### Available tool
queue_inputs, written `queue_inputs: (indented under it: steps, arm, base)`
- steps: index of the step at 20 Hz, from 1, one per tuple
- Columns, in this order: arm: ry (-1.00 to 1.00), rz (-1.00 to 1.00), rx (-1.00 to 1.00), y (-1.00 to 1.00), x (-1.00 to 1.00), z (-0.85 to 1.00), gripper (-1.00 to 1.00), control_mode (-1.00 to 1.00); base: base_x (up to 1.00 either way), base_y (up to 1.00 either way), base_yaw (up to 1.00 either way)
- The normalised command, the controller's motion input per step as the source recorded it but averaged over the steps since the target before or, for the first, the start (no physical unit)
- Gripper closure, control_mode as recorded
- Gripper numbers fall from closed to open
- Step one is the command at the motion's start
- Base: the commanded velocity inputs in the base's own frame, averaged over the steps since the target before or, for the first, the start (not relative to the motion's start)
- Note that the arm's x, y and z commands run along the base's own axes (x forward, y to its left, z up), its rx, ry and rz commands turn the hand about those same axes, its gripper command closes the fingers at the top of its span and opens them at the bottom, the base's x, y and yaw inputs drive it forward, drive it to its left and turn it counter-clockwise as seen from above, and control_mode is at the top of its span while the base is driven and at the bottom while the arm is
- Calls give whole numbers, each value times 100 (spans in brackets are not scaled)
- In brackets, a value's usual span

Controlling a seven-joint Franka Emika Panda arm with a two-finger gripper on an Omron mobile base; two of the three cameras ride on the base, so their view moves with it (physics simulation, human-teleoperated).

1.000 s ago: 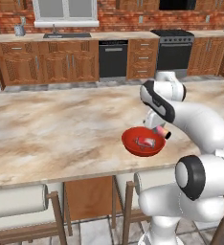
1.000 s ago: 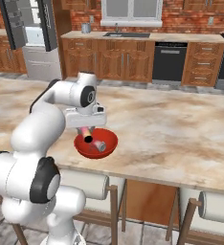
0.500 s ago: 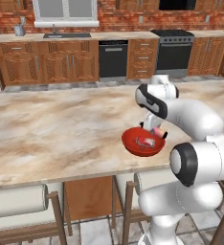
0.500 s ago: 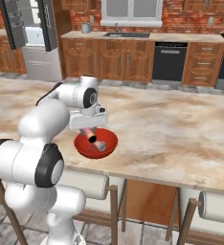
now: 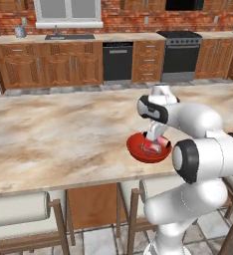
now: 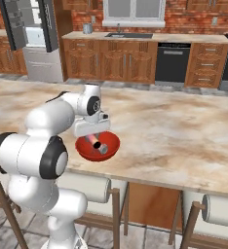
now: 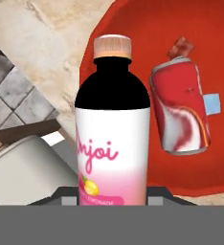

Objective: Open the fridge, grab two sodas, and place both sodas inside the bowl with ice on the dining counter.

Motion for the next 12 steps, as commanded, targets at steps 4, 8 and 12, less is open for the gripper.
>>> queue_inputs:
  steps: [4,8,12]
  arm:
    - [0,2,-1,0,27,-30,100,-100]
    - [0,2,-1,0,31,-25,100,-100]
    - [0,2,0,0,30,-21,100,-100]
  base:
    - [0,0,0]
    - [0,0,0]
    - [0,0,0]
